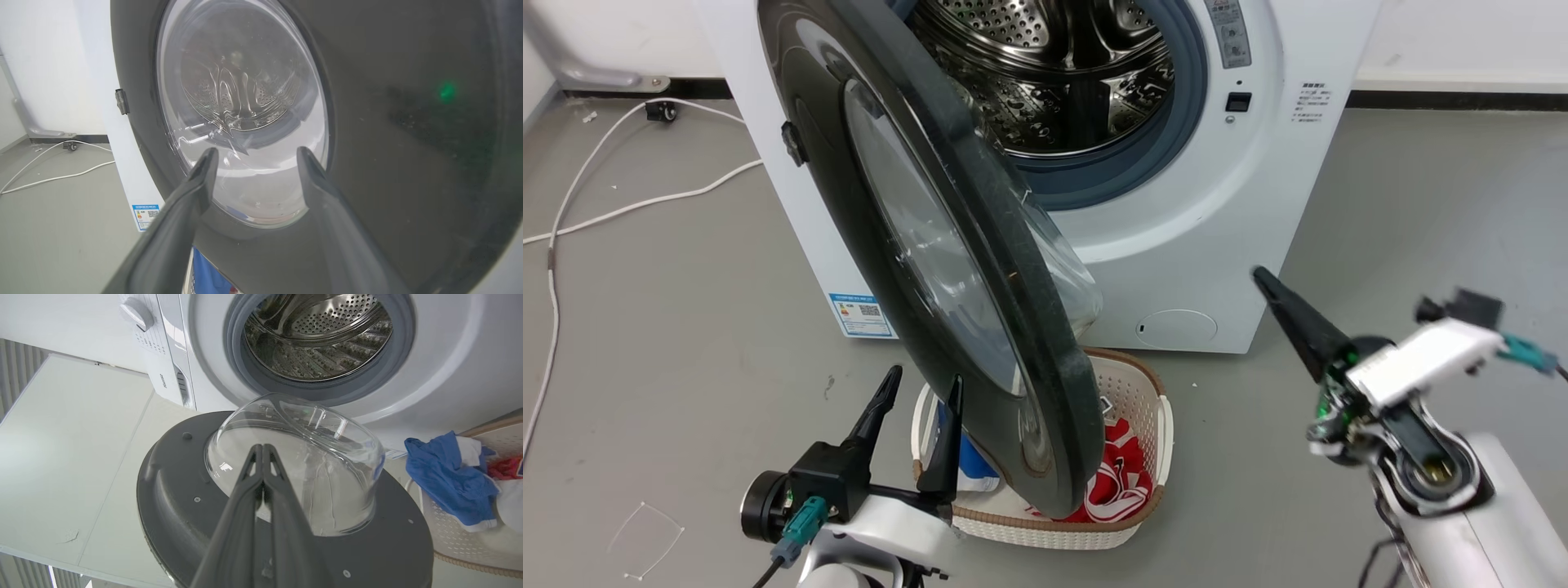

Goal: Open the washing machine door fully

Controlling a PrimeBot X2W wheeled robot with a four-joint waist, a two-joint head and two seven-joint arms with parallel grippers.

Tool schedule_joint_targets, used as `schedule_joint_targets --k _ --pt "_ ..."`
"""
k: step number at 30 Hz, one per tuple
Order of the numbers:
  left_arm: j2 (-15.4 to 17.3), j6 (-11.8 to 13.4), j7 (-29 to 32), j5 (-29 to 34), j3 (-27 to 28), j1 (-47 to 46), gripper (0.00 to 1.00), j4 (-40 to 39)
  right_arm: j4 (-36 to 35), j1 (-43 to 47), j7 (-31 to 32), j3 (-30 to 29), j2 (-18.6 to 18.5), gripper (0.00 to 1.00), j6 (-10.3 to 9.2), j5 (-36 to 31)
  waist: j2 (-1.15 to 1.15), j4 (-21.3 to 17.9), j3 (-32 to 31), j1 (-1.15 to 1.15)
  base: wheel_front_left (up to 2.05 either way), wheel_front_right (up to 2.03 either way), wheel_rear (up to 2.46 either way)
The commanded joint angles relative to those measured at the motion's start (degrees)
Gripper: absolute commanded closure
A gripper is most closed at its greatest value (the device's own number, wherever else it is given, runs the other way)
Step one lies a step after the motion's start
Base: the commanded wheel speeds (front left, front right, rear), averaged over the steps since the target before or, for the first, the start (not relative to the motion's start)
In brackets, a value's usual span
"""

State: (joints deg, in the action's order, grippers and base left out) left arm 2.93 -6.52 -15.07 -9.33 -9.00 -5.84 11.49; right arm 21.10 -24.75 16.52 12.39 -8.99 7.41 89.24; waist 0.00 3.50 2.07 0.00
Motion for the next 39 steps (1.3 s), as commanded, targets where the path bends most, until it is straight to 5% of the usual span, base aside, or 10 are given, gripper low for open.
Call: schedule_joint_targets --k 1,6,7,8,10,17,21,32,39 --pt "-0.07 0.09 -0.14 0.17 0.3 0.61 0.0 0.11 -2.51 3.51 -2.51 -1.36 -0.56 1.0 0.15 -0.56 0.0 -0.33 -0.18 0.0 0.0 0.0 0.0" --pt "-0.07 0.08 -0.14 0.41 1.19 1.34 0.0 0.2 -10.22 13.73 -11.05 -4.82 -1.58 1.0 0.15 -3.78 0.0 -1.22 -0.72 0.0 0.0 0.0 0.0" --pt "-0.06 0.08 -0.14 0.43 1.34 1.56 0.0 0.22 -11.34 15.68 -12.34 -5.2 -1.83 0.92 0.15 -4.65 0.0 -1.39 -0.84 0.0 0.0 0.0 0.0" --pt "-0.07 0.09 -0.14 0.48 1.43 1.78 0.0 0.33 -12.24 17.31 -13.4 -5.47 -1.95 0.71 0.15 -5.24 0.0 -1.6 -0.99 0.0 0.0 0.0 0.0" --pt "-0.08 0.04 -0.14 0.62 1.67 2.05 0.0 0.5 -14.14 20.43 -15.6 -6.04 -1.83 0.0 0.15 -6.73 0.0 -1.98 -1.27 0.0 0.0 0.0 0.0" --pt "-0.07 -0.19 -0.14 1.09 2.53 2.33 0.0 0.96 -17.08 26.69 -23.29 -7.95 -2.61 0.0 0.15 -18.73 0.0 -3.27 -2.01 0.0 0.0 0.0 0.0" --pt "-0.08 -0.21 -0.14 1.13 3.07 2.12 0.0 1.13 -16.4 27.38 -26.51 -10.37 -3.62 0.0 0.15 -34.38 0.0 -3.85 -2.13 0.0 0.0 0.0 0.0" --pt "-0.07 0.45 -0.14 2.02 3.93 1.67 0.0 1.06 -21.85 28.95 -24.68 -17.64 1.61 0.0 0.08 -74.01 0.0 -3.95 -2.26 0.0 0.0 0.0 0.0" --pt "-0.07 0.08 -0.14 2.39 4.15 1.27 0.0 1.35 -22.0 31.12 -24.87 -15.83 4.2 0.0 0.08 -82.49 0.0 -3.65 -2.16 0.0 0.0 0.0 0.0"
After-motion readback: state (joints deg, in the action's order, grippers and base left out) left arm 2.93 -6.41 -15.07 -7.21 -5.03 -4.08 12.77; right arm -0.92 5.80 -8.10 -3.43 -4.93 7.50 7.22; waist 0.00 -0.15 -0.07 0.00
